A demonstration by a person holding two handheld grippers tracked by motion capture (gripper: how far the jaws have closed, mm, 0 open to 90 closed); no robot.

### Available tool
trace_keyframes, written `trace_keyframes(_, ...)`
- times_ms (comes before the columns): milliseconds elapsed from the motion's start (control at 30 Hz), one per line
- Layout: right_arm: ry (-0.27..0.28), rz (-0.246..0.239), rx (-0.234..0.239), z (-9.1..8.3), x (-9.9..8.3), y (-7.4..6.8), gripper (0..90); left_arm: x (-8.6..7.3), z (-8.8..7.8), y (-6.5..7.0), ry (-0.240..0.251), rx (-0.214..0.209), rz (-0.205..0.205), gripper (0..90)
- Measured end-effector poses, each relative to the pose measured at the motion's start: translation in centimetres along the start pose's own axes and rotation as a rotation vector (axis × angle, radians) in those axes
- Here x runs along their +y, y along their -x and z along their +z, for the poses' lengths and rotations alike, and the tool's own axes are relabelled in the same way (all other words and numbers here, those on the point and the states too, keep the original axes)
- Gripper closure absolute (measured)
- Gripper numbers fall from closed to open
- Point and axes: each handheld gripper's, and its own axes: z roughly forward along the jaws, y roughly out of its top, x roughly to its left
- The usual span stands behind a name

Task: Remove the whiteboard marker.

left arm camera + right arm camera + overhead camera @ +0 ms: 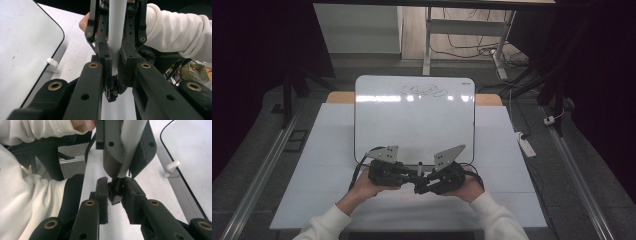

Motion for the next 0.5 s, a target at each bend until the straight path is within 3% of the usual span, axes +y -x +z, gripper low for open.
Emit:
trace_keyframes(233, 0.036, -0.009, -0.040, -0.3, 0.0, 0.0, 77.4, 0.0, -0.3, 0.0, 0.039, 0.031, -0.003, 78.8)
trace_keyframes(433, 0.052, -0.001, -0.082, -0.4, -0.1, 0.1, 77.6, -0.1, -0.7, -0.2, 0.061, 0.083, -0.032, 63.5)
trace_keyframes(500, 0.061, 0.011, -0.117, -0.4, -0.2, 0.1, 77.6, -0.1, -1.2, -0.2, 0.077, 0.109, -0.044, 54.4)
